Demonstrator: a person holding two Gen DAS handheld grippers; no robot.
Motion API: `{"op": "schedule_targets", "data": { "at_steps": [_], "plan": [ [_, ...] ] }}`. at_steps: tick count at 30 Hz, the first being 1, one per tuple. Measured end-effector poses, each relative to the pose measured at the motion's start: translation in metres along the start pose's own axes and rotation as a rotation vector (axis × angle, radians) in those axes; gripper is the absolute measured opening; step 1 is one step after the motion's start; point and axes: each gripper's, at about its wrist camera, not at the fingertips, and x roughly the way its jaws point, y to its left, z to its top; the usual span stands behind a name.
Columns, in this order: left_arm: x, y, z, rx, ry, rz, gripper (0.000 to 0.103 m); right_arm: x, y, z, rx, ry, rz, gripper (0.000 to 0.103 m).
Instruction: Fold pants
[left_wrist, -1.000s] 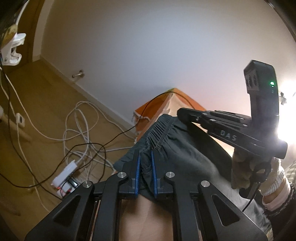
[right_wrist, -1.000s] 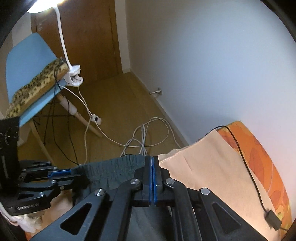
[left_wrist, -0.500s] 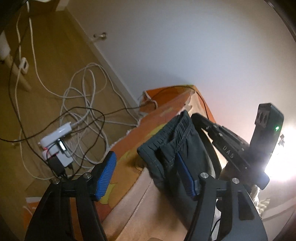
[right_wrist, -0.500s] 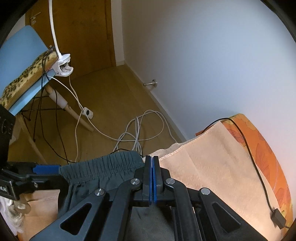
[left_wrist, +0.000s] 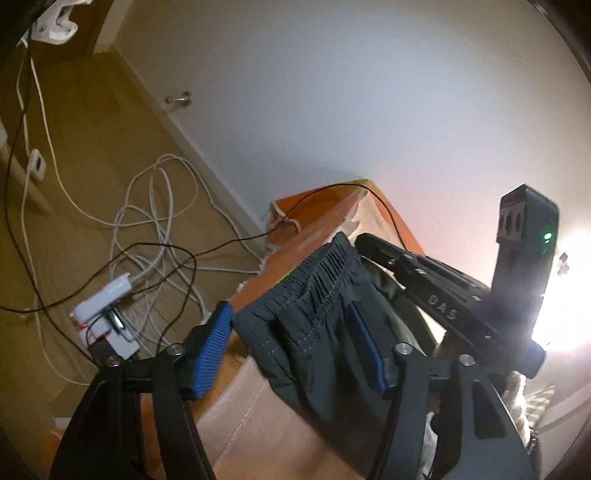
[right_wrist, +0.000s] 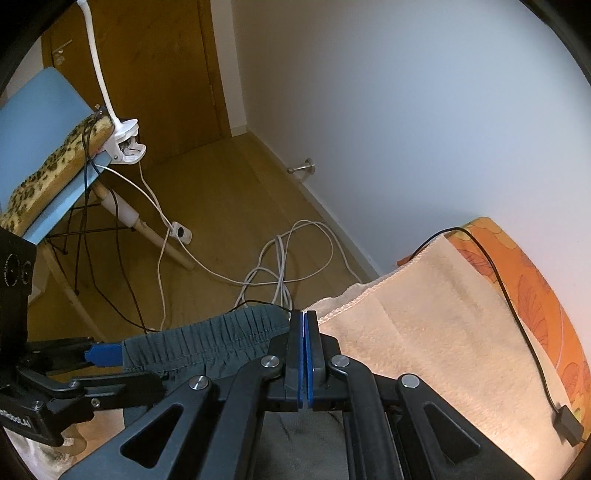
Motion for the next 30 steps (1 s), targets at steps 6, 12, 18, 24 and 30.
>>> {"op": "schedule_targets", "data": {
  "at_steps": [6,12,18,24,30],
  "plan": [
    [-0.006,0.0,0.002,0.022,-0.051,0.009,0.021,-0.002,-0.003,-0.002,0.006,0.005,0.014,0.0],
    [-0.015,-0.025,-0.008,0.159,-0.121,0.034,0.014,-0.012,-0.008,-0.002,0.008,0.0,-0.022,0.033],
    [-0.022,-0.06,-0.032,0.347,-0.156,0.044,0.013,-0.061,-0.041,0.0,0.205,0.0,0.167,0.048],
    [-0.014,-0.085,-0.056,0.466,-0.14,0.052,0.013,-0.051,-0.037,-0.002,0.282,0.136,0.267,0.051],
    [-0.015,-0.089,-0.059,0.483,-0.136,0.053,0.013,-0.019,-0.01,-0.005,0.221,0.22,0.247,0.051]
  ]
}}
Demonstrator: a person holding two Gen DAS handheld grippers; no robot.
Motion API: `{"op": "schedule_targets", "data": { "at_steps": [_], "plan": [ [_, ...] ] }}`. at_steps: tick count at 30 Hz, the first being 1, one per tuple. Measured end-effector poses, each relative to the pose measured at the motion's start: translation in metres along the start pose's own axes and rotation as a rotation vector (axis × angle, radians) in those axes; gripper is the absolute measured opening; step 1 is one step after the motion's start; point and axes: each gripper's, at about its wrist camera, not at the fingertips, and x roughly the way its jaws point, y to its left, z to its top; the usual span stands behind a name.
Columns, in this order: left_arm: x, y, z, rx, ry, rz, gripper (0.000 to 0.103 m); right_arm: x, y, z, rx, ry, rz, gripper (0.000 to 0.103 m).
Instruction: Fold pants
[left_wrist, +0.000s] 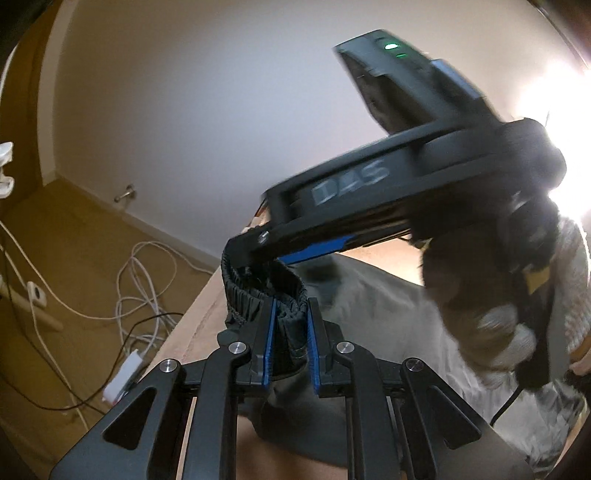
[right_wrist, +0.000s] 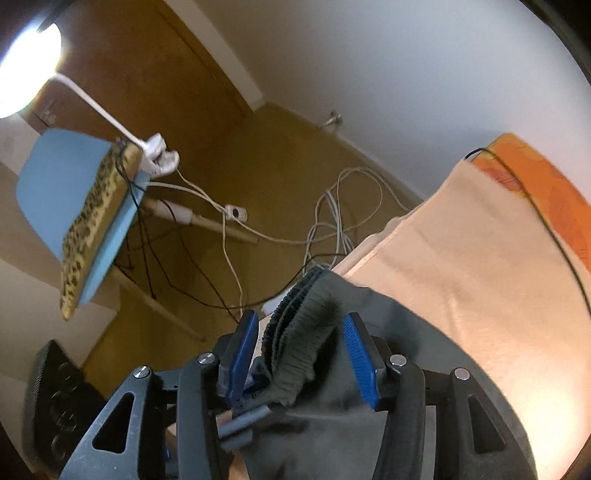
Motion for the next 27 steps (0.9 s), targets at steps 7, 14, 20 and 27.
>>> {"op": "schedule_targets", "data": {
  "at_steps": [7,14,20,27],
  "plan": [
    [0.001,-0.008,-0.002,0.019,0.011,-0.012,0.013,0.021,0.012,0.008,-0.008,0.042,-0.076,0.052],
    [0.001,-0.003,-0.001,-0.004,0.013,-0.017,0.013,0.047,0.027,0.012,-0.044,0.106,-0.231,0.052],
    [-0.003,-0.003,-0.001,-0.005,0.006,0.0,0.016,0.041,0.027,0.009,-0.045,0.072,-0.27,0.019],
    [-0.023,-0.014,-0.011,0.03,-0.026,0.103,0.043,0.001,-0.001,-0.001,0.116,-0.07,-0.094,0.015]
  ]
}}
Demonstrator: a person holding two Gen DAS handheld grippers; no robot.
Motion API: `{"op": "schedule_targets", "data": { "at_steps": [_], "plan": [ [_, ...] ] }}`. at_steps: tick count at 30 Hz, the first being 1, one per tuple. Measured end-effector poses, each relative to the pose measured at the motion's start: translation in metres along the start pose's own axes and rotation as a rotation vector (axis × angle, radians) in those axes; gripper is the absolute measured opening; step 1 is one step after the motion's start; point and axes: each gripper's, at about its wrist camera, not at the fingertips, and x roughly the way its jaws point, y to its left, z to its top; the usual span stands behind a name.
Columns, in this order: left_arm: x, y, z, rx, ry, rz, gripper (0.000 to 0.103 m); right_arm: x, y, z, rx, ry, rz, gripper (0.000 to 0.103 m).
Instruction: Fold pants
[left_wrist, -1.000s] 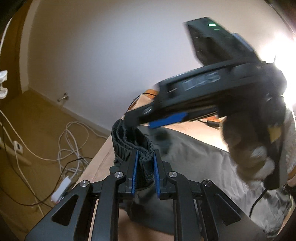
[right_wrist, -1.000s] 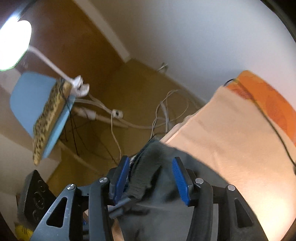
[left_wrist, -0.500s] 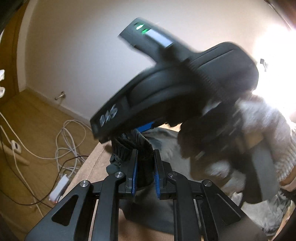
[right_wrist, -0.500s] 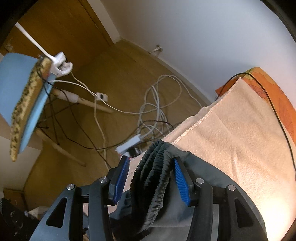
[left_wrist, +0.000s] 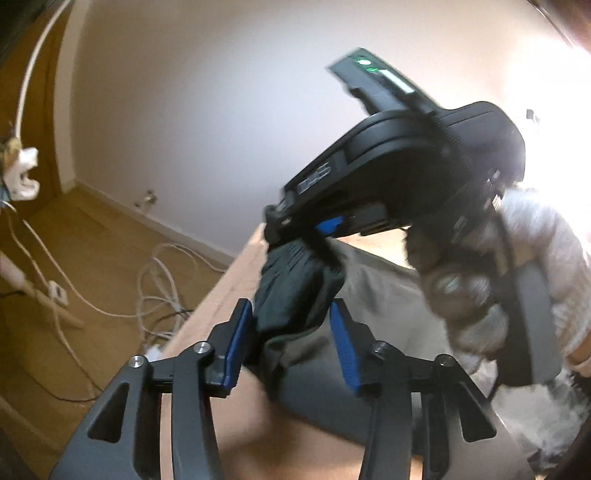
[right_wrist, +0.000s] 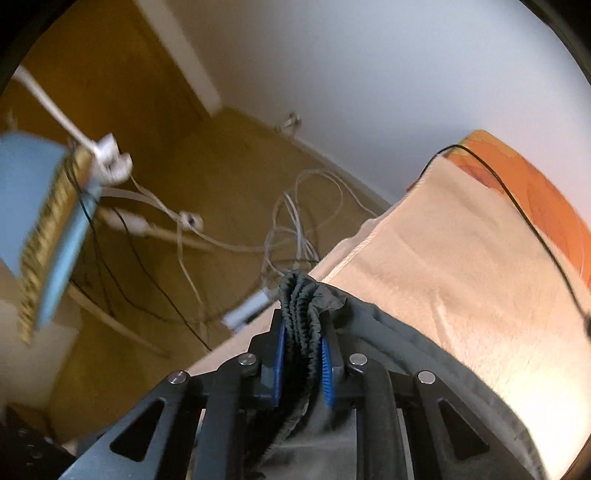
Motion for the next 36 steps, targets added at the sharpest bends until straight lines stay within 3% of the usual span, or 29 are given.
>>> {"op": "schedule_targets", "data": {
  "at_steps": [5,11,15,20,25,30,36],
  "plan": [
    [0.006,-0.018,0.002,0.065,0.01,0.059,0.05,-0.017,-0.01,-0.003,0.064,-0.047,0.055,0.015],
    [0.012,-0.039,0.013,0.094,0.002,0.1,0.05,-0.031,-0.01,-0.011,0.079,-0.071,0.073,0.015],
    [-0.004,-0.052,0.008,0.1,0.007,0.025,0.049,-0.057,-0.017,-0.021,0.102,-0.112,0.085,0.015],
    [-0.036,-0.064,0.01,0.04,0.021,-0.101,0.049,-0.101,-0.045,-0.046,0.16,-0.167,0.081,0.015],
    [-0.067,-0.088,0.003,0.046,0.031,-0.143,0.049,-0.149,-0.08,-0.087,0.233,-0.225,0.056,0.015],
    [-0.082,-0.094,-0.003,0.0,0.096,-0.174,0.049,-0.185,-0.116,-0.143,0.33,-0.259,0.037,0.015],
    [-0.093,-0.095,-0.006,-0.052,0.166,-0.154,0.049,-0.218,-0.152,-0.207,0.413,-0.296,0.009,0.015]
  ]
}}
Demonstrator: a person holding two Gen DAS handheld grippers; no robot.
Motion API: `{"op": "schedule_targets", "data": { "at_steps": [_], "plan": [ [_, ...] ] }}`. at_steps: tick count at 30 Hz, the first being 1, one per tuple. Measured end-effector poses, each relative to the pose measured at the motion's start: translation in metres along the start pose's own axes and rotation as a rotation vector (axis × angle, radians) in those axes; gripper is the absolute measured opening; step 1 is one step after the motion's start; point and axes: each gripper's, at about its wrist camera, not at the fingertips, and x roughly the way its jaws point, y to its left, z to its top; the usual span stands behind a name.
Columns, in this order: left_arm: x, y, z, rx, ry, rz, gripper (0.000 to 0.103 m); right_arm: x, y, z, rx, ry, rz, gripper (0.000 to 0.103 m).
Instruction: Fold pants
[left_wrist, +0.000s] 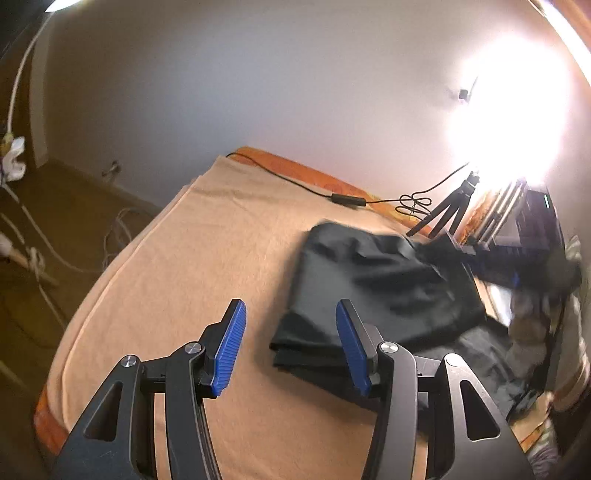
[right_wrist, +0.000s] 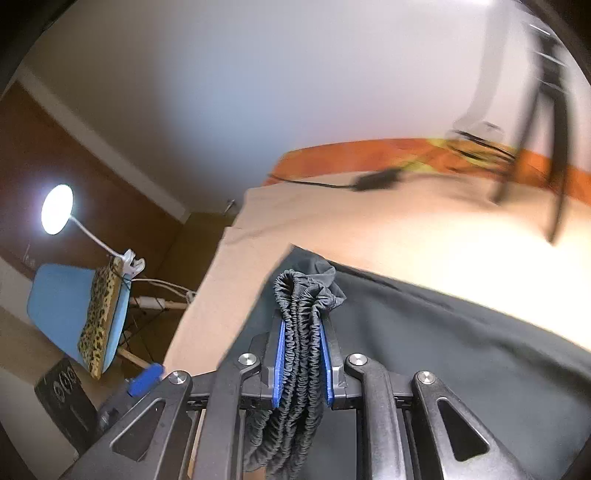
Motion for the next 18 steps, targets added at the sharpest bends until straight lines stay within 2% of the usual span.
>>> {"op": "schedule_targets", "data": {
  "at_steps": [2,5,8,12,15,18],
  "plan": [
    [-0.007,0.003,0.0,-0.056,0.026,-0.018,0.049,-0.014,-0.016,-0.012,0.026,-0.012,-0.007,0.015],
    [-0.013,0.009,0.001,-0.091,0.044,-0.004,0.049,-0.036,-0.036,-0.033,0.057,-0.035,-0.013,0.015],
    [-0.013,0.031,0.017,-0.149,0.09,-0.029,0.049,-0.056,-0.056,-0.048,0.077,-0.045,-0.016,0.015],
    [-0.037,0.055,0.031,-0.103,0.036,0.104,0.049,-0.078,-0.07,-0.06,0.075,-0.064,-0.032,0.015],
    [-0.049,0.079,0.025,-0.047,0.002,0.178,0.049,-0.081,-0.063,-0.063,0.044,-0.072,-0.056,0.015],
    [-0.06,0.114,0.012,-0.07,-0.012,0.209,0.049,-0.076,-0.054,-0.062,-0.001,-0.063,-0.085,0.015]
  ]
}}
